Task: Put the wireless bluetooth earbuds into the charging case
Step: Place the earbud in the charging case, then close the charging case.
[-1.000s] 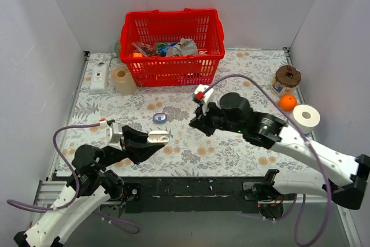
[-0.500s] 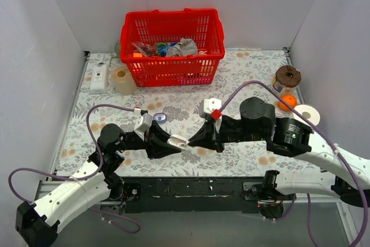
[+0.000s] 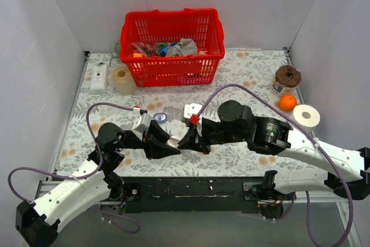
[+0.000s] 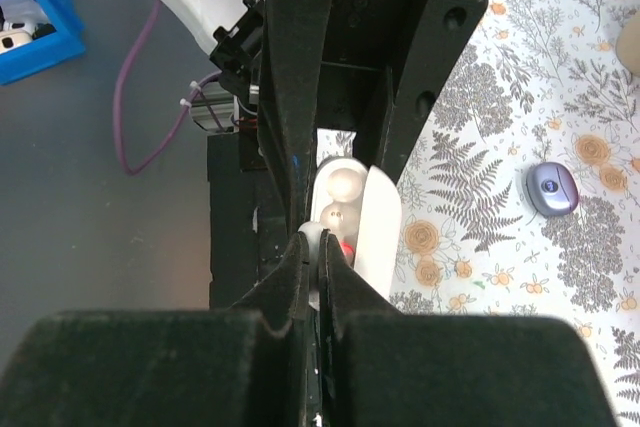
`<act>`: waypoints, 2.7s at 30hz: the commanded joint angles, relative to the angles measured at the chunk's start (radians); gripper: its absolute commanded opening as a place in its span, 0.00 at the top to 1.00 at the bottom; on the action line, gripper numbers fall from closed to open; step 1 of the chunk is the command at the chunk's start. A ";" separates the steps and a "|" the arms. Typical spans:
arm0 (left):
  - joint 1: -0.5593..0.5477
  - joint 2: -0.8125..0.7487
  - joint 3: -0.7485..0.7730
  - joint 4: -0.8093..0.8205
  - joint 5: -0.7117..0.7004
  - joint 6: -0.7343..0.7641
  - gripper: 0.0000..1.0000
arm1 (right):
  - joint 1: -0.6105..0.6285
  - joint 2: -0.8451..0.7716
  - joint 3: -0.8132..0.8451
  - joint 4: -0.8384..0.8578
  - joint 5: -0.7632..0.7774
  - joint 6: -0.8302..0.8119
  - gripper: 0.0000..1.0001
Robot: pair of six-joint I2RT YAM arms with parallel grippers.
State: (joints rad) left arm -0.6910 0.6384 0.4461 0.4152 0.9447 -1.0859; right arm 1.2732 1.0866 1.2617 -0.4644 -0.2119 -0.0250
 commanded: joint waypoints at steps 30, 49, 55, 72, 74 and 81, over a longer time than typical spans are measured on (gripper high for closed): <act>-0.004 -0.042 -0.006 0.022 -0.027 -0.014 1.00 | 0.009 0.058 -0.013 0.147 0.046 -0.013 0.99; -0.002 -0.063 -0.012 0.002 -0.098 0.014 1.00 | 0.015 -0.003 0.025 0.197 0.129 0.019 0.55; -0.004 -0.080 -0.029 0.010 -0.100 0.004 1.00 | -0.011 -0.134 -0.025 0.279 0.382 0.063 0.70; -0.004 -0.094 -0.018 0.016 -0.127 0.018 1.00 | -0.061 0.056 0.045 0.098 0.183 0.100 0.99; -0.002 -0.094 -0.018 0.016 -0.133 0.018 1.00 | -0.061 0.068 0.056 0.083 0.160 0.100 0.99; -0.002 -0.095 -0.014 0.007 -0.167 0.029 1.00 | -0.060 0.078 0.062 0.073 0.054 0.097 0.99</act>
State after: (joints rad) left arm -0.6910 0.5526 0.4194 0.4053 0.8154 -1.0779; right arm 1.2125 1.1603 1.2778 -0.3965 -0.0727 0.0750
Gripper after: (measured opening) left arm 0.275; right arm 0.021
